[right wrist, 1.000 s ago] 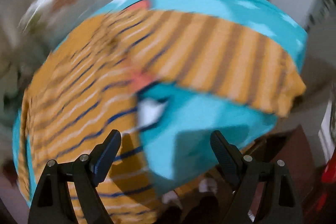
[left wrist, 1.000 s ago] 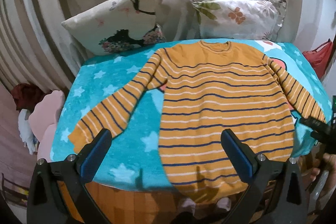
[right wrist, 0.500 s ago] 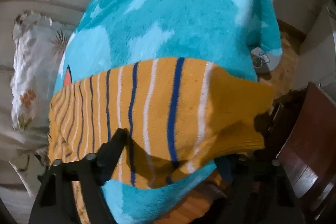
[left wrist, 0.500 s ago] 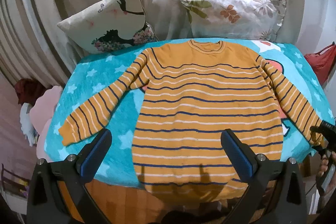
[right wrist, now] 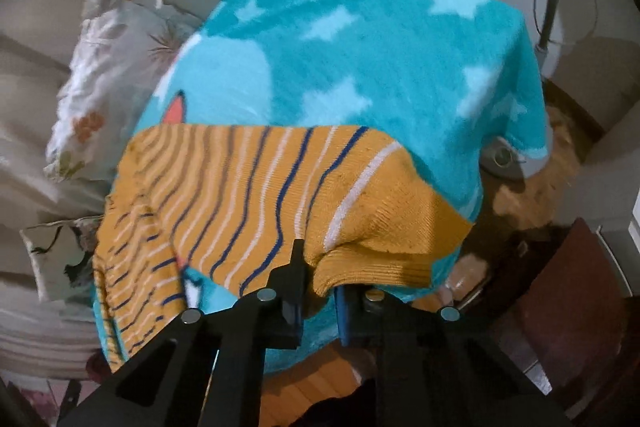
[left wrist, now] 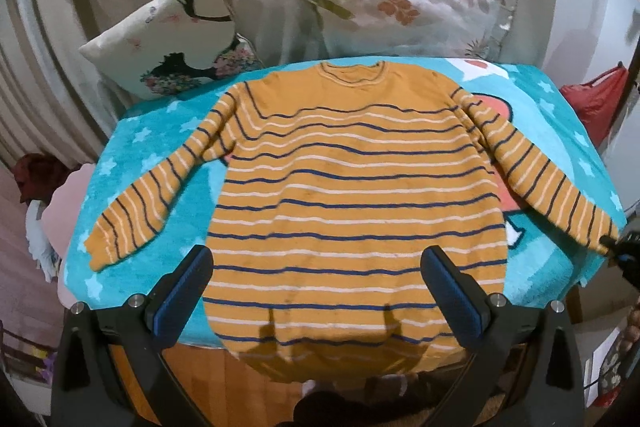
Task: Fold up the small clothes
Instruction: 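Grasp the sweater sleeve cuff with the right gripper, then carry the sleeve across the sweater body with the right gripper and release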
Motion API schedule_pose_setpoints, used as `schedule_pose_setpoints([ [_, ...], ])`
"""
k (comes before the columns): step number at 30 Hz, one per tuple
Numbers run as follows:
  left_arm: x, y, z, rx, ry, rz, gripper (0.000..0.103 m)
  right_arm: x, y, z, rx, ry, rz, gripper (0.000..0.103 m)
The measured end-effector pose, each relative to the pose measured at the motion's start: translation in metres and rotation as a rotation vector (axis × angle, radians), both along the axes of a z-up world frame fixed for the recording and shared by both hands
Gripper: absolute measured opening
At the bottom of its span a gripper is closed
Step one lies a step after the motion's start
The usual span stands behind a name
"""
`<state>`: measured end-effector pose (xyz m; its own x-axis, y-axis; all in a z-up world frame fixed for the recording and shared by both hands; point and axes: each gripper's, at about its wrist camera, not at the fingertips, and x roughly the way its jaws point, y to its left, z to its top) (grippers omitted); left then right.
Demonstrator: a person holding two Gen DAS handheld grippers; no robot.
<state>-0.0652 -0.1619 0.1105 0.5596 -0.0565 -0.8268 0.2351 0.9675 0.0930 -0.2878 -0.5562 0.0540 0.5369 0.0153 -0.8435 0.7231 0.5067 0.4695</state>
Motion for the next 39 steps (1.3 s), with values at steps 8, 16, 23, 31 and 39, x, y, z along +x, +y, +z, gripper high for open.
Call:
schedule_pose_setpoints([
  [8, -0.005, 0.02, -0.02, -0.008, 0.049, 0.029, 0.103, 0.021, -0.041, 0.075, -0.289, -0.007, -0.059, 0.012],
  [16, 0.022, 0.115, -0.013, -0.127, -0.001, 0.214, 0.103, 0.147, 0.022, 0.13, -0.474, -0.043, 0.157, 0.008],
  [23, 0.065, 0.217, -0.002, -0.192, -0.043, 0.326, 0.103, 0.296, 0.163, 0.112, -0.393, -0.101, 0.434, 0.007],
  [31, 0.093, 0.331, -0.017, -0.251, -0.006, 0.467, 0.103, 0.428, 0.341, 0.027, -0.456, 0.04, 0.72, 0.007],
  [39, 0.104, 0.4, -0.033, -0.321, 0.01, 0.569, 0.103, 0.454, 0.452, -0.043, -0.7, 0.273, 0.928, 0.038],
])
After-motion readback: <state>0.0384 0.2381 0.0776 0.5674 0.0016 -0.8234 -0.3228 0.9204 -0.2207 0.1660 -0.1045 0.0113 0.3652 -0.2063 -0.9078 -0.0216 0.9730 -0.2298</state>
